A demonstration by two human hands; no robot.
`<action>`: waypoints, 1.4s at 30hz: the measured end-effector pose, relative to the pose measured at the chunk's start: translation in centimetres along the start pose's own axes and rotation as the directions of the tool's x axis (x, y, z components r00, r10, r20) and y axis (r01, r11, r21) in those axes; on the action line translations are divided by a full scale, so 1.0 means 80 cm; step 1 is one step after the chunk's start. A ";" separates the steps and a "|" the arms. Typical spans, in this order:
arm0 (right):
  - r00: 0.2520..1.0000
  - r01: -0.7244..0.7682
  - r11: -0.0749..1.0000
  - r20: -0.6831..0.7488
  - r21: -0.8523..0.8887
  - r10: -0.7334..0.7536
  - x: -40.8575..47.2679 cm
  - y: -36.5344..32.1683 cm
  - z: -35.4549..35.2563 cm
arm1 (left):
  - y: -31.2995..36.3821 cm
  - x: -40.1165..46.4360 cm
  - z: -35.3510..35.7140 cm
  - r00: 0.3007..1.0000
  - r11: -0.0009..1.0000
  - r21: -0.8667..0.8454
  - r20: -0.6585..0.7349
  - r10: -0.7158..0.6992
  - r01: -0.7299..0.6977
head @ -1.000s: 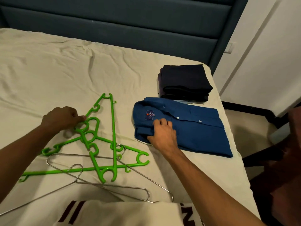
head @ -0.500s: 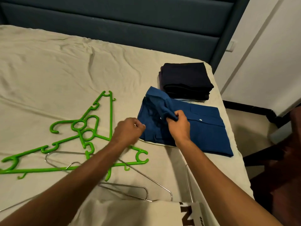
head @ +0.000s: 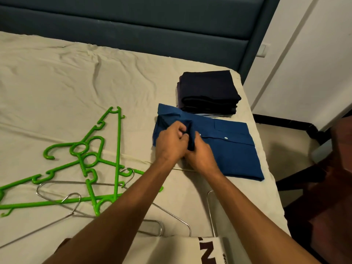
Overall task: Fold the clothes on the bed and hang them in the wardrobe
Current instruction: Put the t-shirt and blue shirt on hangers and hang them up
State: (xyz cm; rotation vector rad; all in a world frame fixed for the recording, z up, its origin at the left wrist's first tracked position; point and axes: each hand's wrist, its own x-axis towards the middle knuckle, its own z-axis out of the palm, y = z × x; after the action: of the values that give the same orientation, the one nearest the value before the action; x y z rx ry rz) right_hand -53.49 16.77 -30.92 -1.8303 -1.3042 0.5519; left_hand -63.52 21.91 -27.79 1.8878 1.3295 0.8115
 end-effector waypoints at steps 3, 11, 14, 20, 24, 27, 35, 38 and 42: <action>0.978 -0.140 0.934 -0.104 0.330 0.183 0.014 0.010 -0.003 | 0.015 -0.014 0.014 0.992 0.987 0.101 0.042 0.118 -0.122; 0.998 -0.056 0.976 0.012 0.210 0.054 0.019 0.031 -0.005 | -0.031 -0.022 -0.006 0.998 0.939 0.337 -0.013 -0.068 0.069; 0.997 -0.051 0.987 -0.043 0.151 0.058 0.016 0.027 0.001 | -0.053 -0.025 -0.019 0.984 0.915 0.382 0.060 -0.166 0.131; 0.934 -0.246 0.840 -0.114 0.483 0.339 0.033 0.038 0.006 | -0.077 -0.039 -0.034 0.977 0.836 0.528 0.051 -0.206 0.148; 0.875 -0.280 0.643 -0.087 0.713 0.477 0.034 0.033 -0.005 | -0.059 -0.036 -0.029 0.998 0.861 0.505 -0.043 -0.041 0.057; 0.846 -0.280 0.572 -0.084 0.771 0.527 0.033 0.041 -0.010 | -0.042 -0.027 -0.021 0.992 0.983 0.159 -0.101 -0.073 0.088; 0.860 -0.220 0.449 -0.046 0.866 0.509 0.024 0.044 -0.027 | -0.032 0.037 0.020 0.883 0.809 -0.373 0.069 -0.465 0.455; 0.857 -0.170 0.377 -0.052 0.910 0.512 0.022 0.044 -0.042 | -0.045 0.058 0.026 0.832 0.703 -0.490 0.090 -0.547 0.515; 0.845 -0.067 0.279 -0.095 0.958 0.526 0.022 0.058 -0.064 | -0.056 0.070 0.030 0.829 0.689 -0.506 0.104 -0.549 0.520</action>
State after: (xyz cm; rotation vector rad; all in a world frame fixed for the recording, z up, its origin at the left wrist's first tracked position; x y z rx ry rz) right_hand -46.46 15.87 -31.50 -1.0238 -0.1192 0.8483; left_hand -62.36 27.94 -32.18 0.9769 1.4166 0.8028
